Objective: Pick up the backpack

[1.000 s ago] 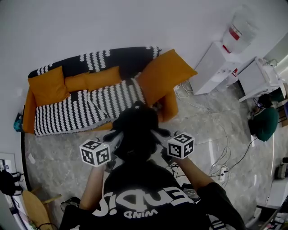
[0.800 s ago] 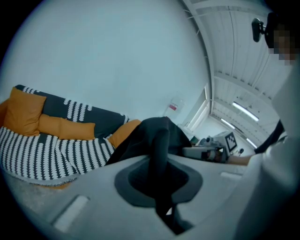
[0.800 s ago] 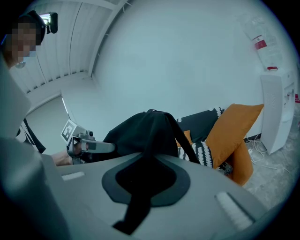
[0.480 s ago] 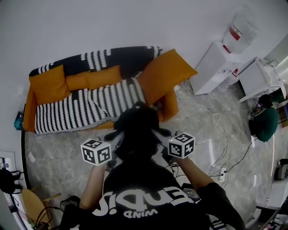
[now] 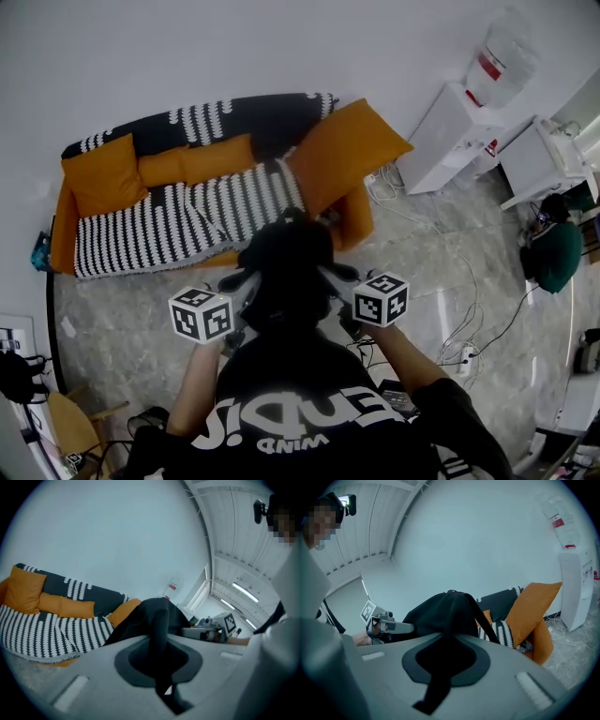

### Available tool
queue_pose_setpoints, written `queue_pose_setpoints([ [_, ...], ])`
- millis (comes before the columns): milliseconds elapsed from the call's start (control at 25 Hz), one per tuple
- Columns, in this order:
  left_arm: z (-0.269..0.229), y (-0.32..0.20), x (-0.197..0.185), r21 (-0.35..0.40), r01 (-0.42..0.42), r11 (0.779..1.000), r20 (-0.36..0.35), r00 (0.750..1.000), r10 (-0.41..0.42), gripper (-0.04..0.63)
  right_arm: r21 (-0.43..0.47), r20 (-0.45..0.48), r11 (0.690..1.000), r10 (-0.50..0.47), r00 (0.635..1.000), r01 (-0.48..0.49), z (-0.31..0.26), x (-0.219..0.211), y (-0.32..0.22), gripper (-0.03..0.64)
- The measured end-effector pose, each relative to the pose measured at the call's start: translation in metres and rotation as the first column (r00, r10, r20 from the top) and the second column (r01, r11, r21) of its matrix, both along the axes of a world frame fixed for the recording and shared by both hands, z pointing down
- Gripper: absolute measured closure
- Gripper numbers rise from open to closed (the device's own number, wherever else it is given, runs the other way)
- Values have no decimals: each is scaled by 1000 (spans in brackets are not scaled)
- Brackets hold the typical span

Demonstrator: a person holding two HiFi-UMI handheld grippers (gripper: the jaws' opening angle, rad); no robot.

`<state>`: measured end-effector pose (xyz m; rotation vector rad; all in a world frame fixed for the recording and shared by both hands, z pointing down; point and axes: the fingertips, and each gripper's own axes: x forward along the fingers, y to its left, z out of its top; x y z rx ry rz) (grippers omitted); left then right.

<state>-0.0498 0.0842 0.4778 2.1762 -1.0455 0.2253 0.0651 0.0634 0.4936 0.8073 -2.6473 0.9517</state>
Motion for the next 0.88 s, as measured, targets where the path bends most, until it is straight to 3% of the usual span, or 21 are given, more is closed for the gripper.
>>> queue_pose_setpoints([
  [880, 0, -6, 6, -17, 6, 1000, -7, 1000, -6, 577, -23, 16, 1000, 7, 1000, -7, 0, 6, -8, 600],
])
